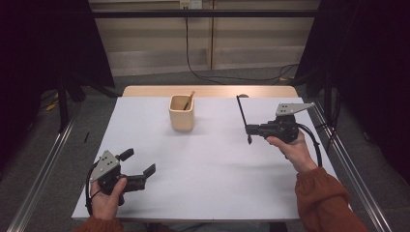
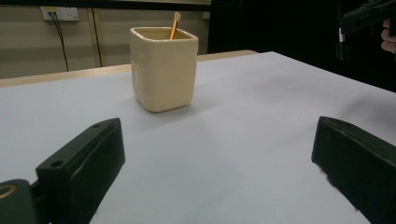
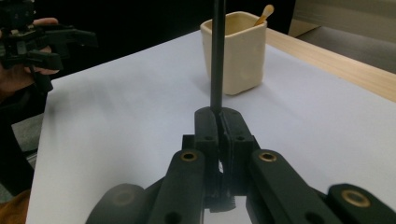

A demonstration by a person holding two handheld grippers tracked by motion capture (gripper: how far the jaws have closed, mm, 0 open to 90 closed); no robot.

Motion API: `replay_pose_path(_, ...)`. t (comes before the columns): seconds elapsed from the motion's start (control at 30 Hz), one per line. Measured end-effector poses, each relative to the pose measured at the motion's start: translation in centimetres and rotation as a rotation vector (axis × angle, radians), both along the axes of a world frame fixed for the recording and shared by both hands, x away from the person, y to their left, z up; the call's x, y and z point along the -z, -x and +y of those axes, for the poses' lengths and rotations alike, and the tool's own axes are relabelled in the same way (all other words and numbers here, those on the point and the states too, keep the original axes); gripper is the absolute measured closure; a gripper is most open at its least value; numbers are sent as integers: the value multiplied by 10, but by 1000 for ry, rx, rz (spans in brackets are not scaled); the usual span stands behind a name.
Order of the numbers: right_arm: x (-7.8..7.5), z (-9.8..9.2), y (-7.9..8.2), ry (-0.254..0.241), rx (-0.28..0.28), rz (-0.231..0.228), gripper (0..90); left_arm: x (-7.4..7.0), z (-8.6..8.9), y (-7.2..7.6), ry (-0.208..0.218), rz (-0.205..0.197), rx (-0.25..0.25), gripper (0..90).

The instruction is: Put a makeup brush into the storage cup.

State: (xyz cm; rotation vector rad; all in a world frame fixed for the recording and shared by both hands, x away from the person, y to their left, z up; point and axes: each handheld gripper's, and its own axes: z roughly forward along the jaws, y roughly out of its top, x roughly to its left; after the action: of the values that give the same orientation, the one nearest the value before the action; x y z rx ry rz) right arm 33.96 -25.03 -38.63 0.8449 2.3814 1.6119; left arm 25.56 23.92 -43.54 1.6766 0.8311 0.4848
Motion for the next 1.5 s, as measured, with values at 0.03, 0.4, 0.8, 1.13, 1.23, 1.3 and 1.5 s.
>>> replay_pose_path(0.03,1,2,0,5,-6,4,865,0,0,0,-2,0,-1,26)
replay_pose_path(0.4,-4,35,7,32,-93,17,865,0,0,-1,9,3,1,26)
replay_pose_path(0.8,-17,56,12,121,-149,26,865,0,3,-1,3,-3,-7,26)
replay_pose_path(1.13,-18,67,11,248,-201,67,865,0,3,-1,-3,-3,-2,26)
replay_pose_path(1.23,-20,69,11,287,-207,80,865,0,2,-1,-3,-2,1,26)
replay_pose_path(1.3,-20,71,9,320,-219,93,865,0,3,-1,-5,-3,1,26)
replay_pose_path(1.5,-20,76,7,403,-246,122,865,0,2,-2,-10,-2,5,26)
